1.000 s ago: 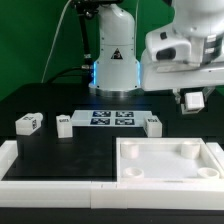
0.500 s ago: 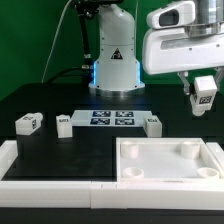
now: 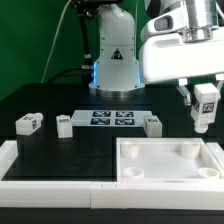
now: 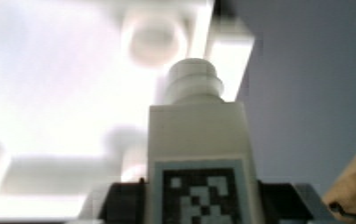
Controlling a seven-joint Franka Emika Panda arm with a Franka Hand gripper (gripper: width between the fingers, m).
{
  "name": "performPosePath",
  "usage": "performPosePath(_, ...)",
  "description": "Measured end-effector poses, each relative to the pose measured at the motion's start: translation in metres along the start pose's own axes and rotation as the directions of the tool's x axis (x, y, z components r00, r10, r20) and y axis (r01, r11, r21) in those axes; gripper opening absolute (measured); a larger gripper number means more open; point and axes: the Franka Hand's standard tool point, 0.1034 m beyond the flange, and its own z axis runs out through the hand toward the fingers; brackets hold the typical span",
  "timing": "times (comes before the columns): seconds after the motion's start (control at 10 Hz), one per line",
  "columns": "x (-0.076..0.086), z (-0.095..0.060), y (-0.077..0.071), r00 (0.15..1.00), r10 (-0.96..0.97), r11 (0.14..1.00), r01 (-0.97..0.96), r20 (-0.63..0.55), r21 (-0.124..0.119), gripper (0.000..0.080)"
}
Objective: Assemble one leg
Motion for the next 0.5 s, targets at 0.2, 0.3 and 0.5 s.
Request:
performPosePath(0.2,0.0237,0.0043,0.0038,0.999,-0.042,0.999,0.042,-0.007,0.002,0.029)
performPosePath(0.3,0.022,0.0046,0.003,0.999,-0.043,0.999,0.043,-0.008,0.002,0.029)
performPosePath(0.5,0.0208,0.0052,0.0031,0.999,-0.042,0.999,0.042,-0.005,0.002,0.029)
